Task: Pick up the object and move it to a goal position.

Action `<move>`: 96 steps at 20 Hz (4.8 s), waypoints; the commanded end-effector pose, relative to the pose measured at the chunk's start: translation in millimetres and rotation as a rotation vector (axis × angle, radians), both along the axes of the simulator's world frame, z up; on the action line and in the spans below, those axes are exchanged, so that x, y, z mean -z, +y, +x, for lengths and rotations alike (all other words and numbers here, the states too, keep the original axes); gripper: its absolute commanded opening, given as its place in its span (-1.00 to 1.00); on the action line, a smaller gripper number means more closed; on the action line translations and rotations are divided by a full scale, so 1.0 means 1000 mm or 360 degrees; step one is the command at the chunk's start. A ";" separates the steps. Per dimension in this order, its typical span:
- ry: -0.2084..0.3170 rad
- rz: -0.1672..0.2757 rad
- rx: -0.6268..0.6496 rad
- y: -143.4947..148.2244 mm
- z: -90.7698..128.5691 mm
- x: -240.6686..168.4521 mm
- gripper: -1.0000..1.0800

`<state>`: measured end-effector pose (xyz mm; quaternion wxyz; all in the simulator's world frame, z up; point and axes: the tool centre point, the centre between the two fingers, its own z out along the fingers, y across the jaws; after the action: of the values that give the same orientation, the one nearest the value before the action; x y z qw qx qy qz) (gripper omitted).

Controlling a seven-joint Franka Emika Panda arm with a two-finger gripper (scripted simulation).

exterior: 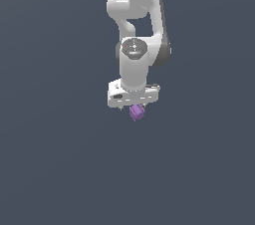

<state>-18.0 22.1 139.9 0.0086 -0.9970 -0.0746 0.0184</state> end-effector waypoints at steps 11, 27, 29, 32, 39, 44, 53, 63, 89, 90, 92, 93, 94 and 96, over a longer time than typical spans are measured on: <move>-0.0051 -0.0011 -0.0459 0.020 -0.031 0.041 0.92; -0.0062 -0.0011 -0.0574 0.026 -0.040 0.062 0.92; -0.0063 -0.0011 -0.0576 0.026 -0.040 0.071 0.92; -0.0064 -0.0011 -0.0580 0.026 -0.041 0.086 0.92; -0.0064 -0.0012 -0.0582 0.026 -0.040 0.101 0.92; -0.0064 -0.0012 -0.0582 0.026 -0.040 0.101 -1.00; -0.0065 -0.0013 -0.0580 0.025 -0.039 0.097 -1.00; -0.0065 -0.0011 -0.0581 0.022 -0.025 0.055 -1.00; -0.0064 -0.0010 -0.0582 0.004 0.058 -0.180 -1.00; -0.0064 -0.0010 -0.0582 0.004 0.061 -0.187 -1.00; -0.0064 -0.0010 -0.0582 0.003 0.066 -0.201 -1.00; -0.0064 -0.0010 -0.0582 0.002 0.069 -0.207 -1.00; -0.0064 -0.0010 -0.0582 0.002 0.071 -0.213 -1.00; -0.0064 -0.0011 -0.0581 0.001 0.075 -0.223 -1.00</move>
<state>54.2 23.8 354.5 0.0002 -0.9671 -0.2545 -0.0005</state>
